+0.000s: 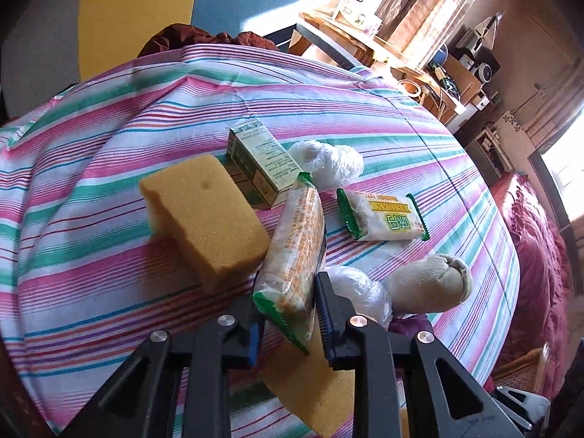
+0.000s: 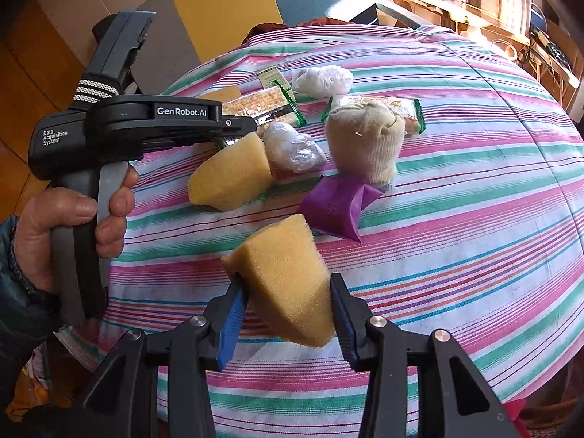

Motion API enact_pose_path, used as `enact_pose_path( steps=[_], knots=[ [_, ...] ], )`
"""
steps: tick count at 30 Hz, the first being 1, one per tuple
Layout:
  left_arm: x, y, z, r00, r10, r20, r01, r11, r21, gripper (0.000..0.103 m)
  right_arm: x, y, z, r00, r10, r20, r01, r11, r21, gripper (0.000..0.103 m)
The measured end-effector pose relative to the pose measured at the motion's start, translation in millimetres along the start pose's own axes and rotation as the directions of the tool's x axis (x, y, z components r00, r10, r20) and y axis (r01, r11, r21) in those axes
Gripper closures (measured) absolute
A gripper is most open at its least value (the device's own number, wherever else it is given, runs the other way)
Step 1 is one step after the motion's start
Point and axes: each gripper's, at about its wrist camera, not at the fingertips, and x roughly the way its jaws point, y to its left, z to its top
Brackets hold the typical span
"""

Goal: Organize objects
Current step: 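Grasp the cracker packet with the left tool while the right tool holds the sponge, then carry the cracker packet into the gold tray and release it with the left tool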

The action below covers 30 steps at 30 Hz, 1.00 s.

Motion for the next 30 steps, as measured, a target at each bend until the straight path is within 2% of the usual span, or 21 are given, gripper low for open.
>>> enact_pose_path(
  steps=[6,9,17,19,24,30],
  knots=[
    [-46.6,-0.7,-16.6,0.996,-0.033,0.079,0.031,0.999,0.025,0.081,-2.2,-1.8,0.3,1.0,-0.008,0.012,0.008,1.0,0.007,0.059],
    [-71.6,2.3,-26.2,0.993,-0.026,0.118,0.021,0.999,0.045,0.081,-2.6,-0.7,0.7,1.0,-0.018,0.018,0.018,1.0,0.007,0.059],
    [-136.1,24.7,-73.7,0.984,-0.025,0.178,0.016,0.999,0.051,0.081,-4.8,-1.9,1.5,0.998,-0.052,0.035,0.051,0.999,0.015,0.059],
    [-152.1,37.3,-87.8,0.981,-0.014,0.195,0.009,1.0,0.026,0.081,-6.1,0.3,0.9,0.997,-0.062,0.04,0.062,0.998,0.01,0.059],
    [-198.4,83.8,-121.8,0.964,0.068,0.258,-0.05,0.996,-0.076,0.081,-0.8,2.0,0.8,0.995,-0.098,0.02,0.099,0.995,0.0,0.059],
    [-254.8,150.3,-168.4,0.933,0.187,0.307,-0.109,0.961,-0.254,0.081,1.8,7.3,-0.6,0.992,-0.128,0.016,0.129,0.991,-0.02,0.059]
  ],
)
